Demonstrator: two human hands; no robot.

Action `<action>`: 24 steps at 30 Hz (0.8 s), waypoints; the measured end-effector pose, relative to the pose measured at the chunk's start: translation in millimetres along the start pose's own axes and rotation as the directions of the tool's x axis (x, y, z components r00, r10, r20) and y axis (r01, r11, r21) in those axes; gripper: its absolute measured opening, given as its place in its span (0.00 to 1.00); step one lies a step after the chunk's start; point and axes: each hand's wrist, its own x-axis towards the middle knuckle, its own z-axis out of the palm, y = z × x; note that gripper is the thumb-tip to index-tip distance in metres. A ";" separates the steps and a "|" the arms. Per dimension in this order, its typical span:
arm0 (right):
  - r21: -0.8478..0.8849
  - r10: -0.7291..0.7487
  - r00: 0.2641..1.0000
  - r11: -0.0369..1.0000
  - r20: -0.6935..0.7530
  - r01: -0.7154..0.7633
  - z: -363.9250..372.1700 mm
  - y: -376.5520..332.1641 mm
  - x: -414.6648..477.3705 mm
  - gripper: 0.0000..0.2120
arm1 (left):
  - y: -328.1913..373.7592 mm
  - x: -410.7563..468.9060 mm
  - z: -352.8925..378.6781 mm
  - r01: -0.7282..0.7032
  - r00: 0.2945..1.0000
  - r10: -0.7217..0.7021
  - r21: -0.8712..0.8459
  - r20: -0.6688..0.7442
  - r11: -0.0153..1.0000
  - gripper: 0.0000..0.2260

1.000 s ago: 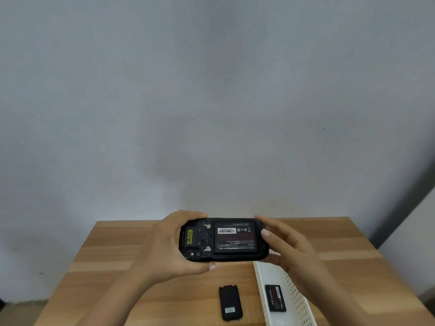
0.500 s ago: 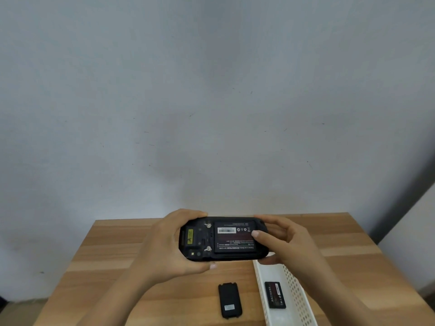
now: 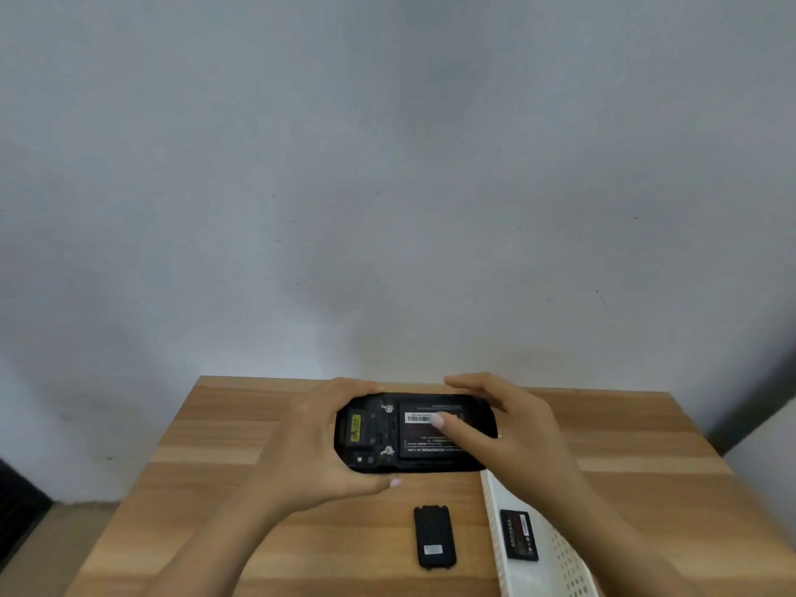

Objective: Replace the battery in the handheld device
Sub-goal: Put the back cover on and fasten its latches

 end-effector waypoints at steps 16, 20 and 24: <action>-0.458 0.857 0.515 0.447 -0.028 -0.769 189.7 217.5 0.7 0.46 | -48.1 -40.9 -34.9 0.179 0.981 -0.178 0.008 -0.080 0.984 0.34; -0.408 0.889 0.454 0.397 -0.050 -0.822 198.9 221.2 5.4 0.46 | -56.1 -45.4 -38.7 0.184 0.981 -0.182 0.019 -0.067 0.983 0.34; -0.443 0.911 0.411 0.383 0.036 -0.810 204.5 230.4 10.7 0.39 | -63.1 -50.6 -41.6 0.212 0.975 -0.211 0.006 -0.068 0.977 0.34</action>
